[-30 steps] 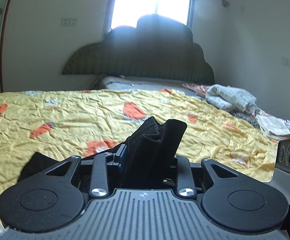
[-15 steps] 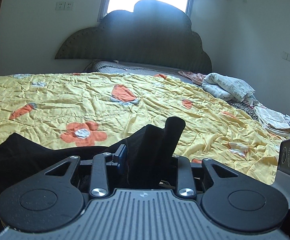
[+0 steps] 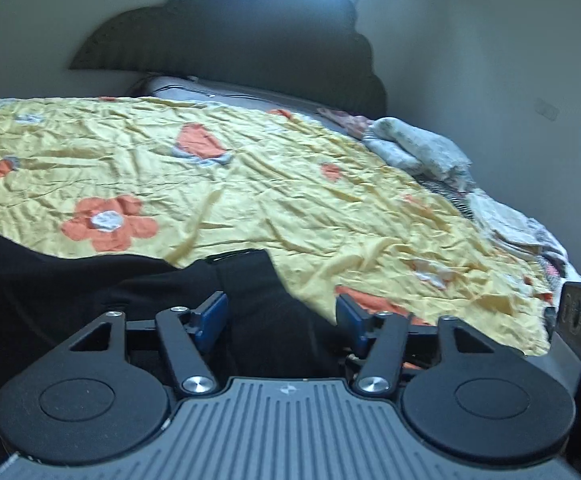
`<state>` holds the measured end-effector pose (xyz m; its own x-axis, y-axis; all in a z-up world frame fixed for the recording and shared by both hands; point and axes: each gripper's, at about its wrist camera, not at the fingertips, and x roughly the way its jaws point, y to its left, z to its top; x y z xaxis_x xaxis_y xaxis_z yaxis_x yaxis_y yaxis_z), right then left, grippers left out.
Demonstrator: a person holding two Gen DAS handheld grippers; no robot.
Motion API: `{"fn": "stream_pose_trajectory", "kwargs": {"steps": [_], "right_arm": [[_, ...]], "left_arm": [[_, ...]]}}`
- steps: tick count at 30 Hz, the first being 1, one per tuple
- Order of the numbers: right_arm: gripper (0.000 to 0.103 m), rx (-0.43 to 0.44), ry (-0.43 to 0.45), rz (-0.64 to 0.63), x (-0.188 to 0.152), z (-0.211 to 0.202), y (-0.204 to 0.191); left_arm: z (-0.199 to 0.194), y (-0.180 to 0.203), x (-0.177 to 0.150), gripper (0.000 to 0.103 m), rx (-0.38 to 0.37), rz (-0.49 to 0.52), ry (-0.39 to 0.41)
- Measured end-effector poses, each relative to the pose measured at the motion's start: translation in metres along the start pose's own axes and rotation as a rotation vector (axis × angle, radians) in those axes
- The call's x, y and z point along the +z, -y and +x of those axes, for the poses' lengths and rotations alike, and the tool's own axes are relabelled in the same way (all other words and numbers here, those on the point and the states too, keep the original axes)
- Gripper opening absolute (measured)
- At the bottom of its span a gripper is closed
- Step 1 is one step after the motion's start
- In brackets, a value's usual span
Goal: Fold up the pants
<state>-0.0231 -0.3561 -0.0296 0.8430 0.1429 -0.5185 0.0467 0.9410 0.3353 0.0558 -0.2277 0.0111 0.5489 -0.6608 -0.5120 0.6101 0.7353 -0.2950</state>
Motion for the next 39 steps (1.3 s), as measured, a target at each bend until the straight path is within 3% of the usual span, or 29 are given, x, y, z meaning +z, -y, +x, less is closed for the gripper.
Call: {"fn": "stream_pose_trajectory", "kwargs": {"steps": [3, 5, 7, 10, 13, 16, 18, 19, 20, 23, 27, 30, 34, 39], "right_arm": [[0.04, -0.123, 0.032, -0.026, -0.001, -0.016, 0.006], [0.04, -0.155, 0.075, -0.003, 0.001, -0.028, 0.011], [0.04, -0.12, 0.118, 0.04, 0.005, -0.038, 0.017], [0.041, 0.019, 0.12, 0.081, 0.019, -0.035, 0.011], [0.052, 0.121, 0.065, 0.09, 0.031, -0.008, -0.004], [0.055, 0.111, 0.003, 0.084, 0.037, 0.026, -0.01], [0.055, 0.149, -0.018, 0.091, 0.04, 0.041, -0.008], [0.048, 0.159, -0.032, 0.093, 0.04, 0.047, -0.008], [0.026, 0.157, -0.041, 0.083, 0.041, 0.052, -0.009], [0.016, 0.099, -0.027, 0.009, 0.043, 0.055, -0.016], [0.016, 0.028, -0.029, -0.042, 0.044, 0.065, -0.018], [0.017, 0.021, -0.025, -0.042, 0.043, 0.065, -0.018], [0.022, -0.06, 0.043, -0.054, 0.042, 0.041, -0.025], [0.023, 0.038, 0.064, -0.137, 0.035, 0.007, -0.055]], "left_arm": [[-0.022, -0.006, 0.012, 0.07, -0.049, -0.003, 0.025], [-0.041, -0.02, 0.021, 0.077, -0.022, 0.001, 0.09], [-0.054, -0.038, 0.034, 0.076, 0.102, 0.034, 0.129], [-0.057, -0.072, 0.044, 0.074, 0.299, 0.07, 0.105], [-0.057, -0.106, 0.043, 0.073, 0.388, 0.048, 0.058], [-0.058, -0.127, 0.038, 0.073, 0.403, -0.007, 0.029], [-0.055, -0.134, 0.035, 0.074, 0.408, -0.014, 0.005], [-0.052, -0.134, 0.033, 0.074, 0.414, -0.009, -0.008], [-0.048, -0.135, 0.032, 0.074, 0.421, -0.003, -0.018], [-0.032, -0.141, 0.029, 0.075, 0.458, 0.013, -0.054], [-0.013, -0.155, 0.027, 0.075, 0.517, -0.001, -0.077], [-0.023, -0.154, 0.027, 0.076, 0.508, -0.019, -0.053], [-0.036, -0.15, 0.024, 0.077, 0.514, -0.024, -0.047], [-0.037, -0.144, 0.018, 0.08, 0.523, -0.013, -0.063]]}}
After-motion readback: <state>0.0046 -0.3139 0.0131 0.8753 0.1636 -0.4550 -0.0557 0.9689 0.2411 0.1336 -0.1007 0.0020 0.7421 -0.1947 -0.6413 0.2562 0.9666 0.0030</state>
